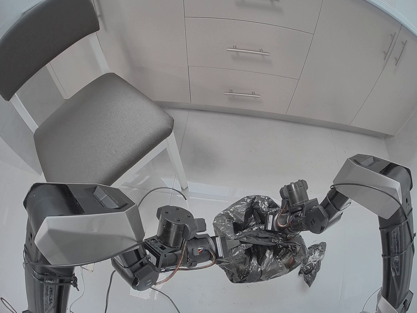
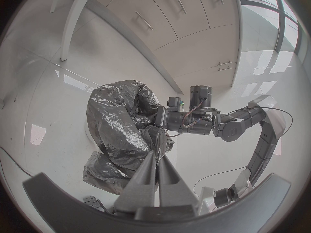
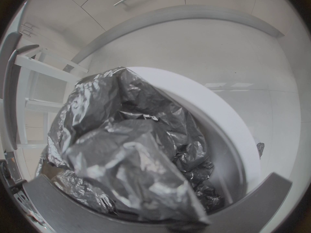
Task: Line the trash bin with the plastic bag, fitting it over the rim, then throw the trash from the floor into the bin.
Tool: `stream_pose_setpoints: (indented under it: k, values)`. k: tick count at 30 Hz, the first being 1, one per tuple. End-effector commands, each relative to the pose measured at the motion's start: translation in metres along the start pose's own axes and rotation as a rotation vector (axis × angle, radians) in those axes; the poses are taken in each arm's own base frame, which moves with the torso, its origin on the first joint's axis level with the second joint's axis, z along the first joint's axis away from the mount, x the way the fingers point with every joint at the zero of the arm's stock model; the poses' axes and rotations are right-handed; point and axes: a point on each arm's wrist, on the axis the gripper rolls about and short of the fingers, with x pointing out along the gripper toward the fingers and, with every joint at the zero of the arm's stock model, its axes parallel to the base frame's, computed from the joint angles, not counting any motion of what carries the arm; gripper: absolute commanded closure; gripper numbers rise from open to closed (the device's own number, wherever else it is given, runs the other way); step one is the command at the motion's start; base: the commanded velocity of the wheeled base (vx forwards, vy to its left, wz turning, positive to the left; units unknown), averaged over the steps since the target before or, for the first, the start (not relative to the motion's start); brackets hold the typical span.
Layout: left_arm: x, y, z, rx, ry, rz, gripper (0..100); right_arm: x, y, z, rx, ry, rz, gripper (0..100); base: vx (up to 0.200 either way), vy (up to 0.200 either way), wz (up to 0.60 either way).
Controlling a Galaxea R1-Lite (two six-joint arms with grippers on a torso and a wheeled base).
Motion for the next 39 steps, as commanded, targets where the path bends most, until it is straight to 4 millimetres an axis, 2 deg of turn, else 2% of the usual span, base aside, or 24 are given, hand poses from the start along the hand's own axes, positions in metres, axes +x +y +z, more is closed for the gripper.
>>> stream_pose_setpoints:
  k: [1,15,30,35,39]
  values:
    - [0.000,0.000,0.000,-0.001,0.000,0.001,100,0.010,0.000,-0.005,-0.008,0.004,-0.029,100,0.000,0.000,0.00]
    - [0.000,0.000,0.000,-0.001,0.000,0.001,100,0.019,-0.003,-0.015,-0.095,-0.009,-0.141,100,0.000,0.000,0.00]
    - [0.000,0.000,0.000,0.000,-0.001,0.000,100,0.021,0.000,-0.013,-0.139,0.008,-0.151,100,0.000,0.000,0.00]
    - [0.000,0.000,0.000,0.000,-0.001,0.000,100,0.023,0.009,-0.009,-0.149,-0.003,-0.137,100,0.000,0.000,0.00]
    - [0.000,0.000,0.000,0.000,-0.001,0.000,100,0.013,0.019,-0.002,-0.158,-0.027,-0.113,100,0.000,0.000,0.00]
